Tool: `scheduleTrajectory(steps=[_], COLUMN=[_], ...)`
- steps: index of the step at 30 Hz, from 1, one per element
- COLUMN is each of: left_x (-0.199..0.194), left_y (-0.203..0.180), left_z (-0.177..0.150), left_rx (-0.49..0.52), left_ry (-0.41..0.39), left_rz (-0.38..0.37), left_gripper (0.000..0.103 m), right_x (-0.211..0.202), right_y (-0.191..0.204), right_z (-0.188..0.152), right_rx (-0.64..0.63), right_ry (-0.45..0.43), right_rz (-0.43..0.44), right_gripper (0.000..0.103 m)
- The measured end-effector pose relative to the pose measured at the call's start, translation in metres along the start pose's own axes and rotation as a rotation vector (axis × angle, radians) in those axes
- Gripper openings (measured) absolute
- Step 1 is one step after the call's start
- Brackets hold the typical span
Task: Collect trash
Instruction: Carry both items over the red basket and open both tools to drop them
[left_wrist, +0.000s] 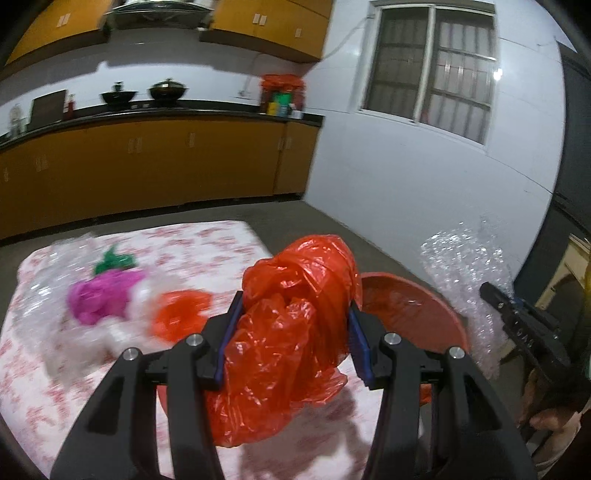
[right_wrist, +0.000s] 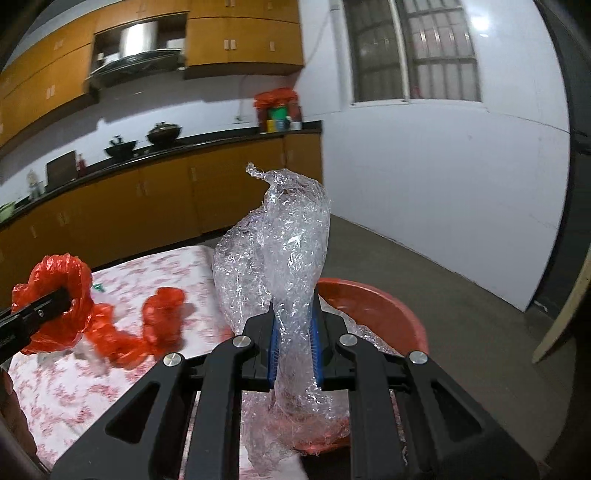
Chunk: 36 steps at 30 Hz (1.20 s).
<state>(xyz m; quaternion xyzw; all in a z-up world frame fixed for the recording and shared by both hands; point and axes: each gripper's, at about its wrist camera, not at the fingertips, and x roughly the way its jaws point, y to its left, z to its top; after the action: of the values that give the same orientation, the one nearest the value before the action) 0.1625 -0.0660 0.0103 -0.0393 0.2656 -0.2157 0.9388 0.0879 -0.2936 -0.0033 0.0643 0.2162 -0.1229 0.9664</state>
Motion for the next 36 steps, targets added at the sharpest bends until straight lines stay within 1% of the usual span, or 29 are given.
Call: scheduleTrajectory(steps=[6, 12, 22, 26, 29, 31, 32, 34, 35, 36], left_x=[0.037, 0.074, 0.124, 0.138, 0.146, 0.152, 0.153, 0.158, 0.159, 0.161], left_y=[-0.037, -0.062, -0.085, -0.096, -0.100, -0.101, -0.100, -0.098, -0.097, -0.096], left_z=[0.004, 0.003, -0.002, -0.004, -0.005, -0.007, -0.008, -0.009, -0.009, -0.010], left_rx=[0.046, 0.068, 0.092, 0.094, 0.093, 0.092, 0.091, 0.083, 0.080, 0.074], left_ry=[0.026, 0.064, 0.122, 0.140, 0.151, 0.159, 0.163, 0.176, 0.180, 0.185], left_rz=[-0.088, -0.143, -0.193, -0.207, -0.220, -0.219, -0.219, -0.221, -0.220, -0.220], left_gripper=[0.050, 0.050, 0.050, 0.051, 0.052, 0.056, 0.058, 0.064, 0.065, 0.069], right_x=[0.014, 0.027, 0.053, 0.061, 0.063, 0.064, 0.064, 0.064, 0.064, 0.064], right_y=[-0.022, -0.038, -0.049, -0.054, -0.056, -0.058, -0.058, -0.060, -0.061, -0.061], right_z=[0.001, 0.000, -0.001, 0.002, 0.003, 0.003, 0.004, 0.004, 0.004, 0.003], right_rx=[0.052, 0.089, 0.138, 0.151, 0.160, 0.171, 0.175, 0.178, 0.181, 0.186], right_ry=[0.009, 0.016, 0.041, 0.045, 0.044, 0.042, 0.040, 0.038, 0.036, 0.033], right_rz=[-0.037, -0.057, -0.074, -0.080, -0.081, -0.077, -0.073, -0.068, -0.065, -0.060], right_gripper=[0.015, 0.015, 0.015, 0.015, 0.015, 0.016, 0.019, 0.030, 0.040, 0.048])
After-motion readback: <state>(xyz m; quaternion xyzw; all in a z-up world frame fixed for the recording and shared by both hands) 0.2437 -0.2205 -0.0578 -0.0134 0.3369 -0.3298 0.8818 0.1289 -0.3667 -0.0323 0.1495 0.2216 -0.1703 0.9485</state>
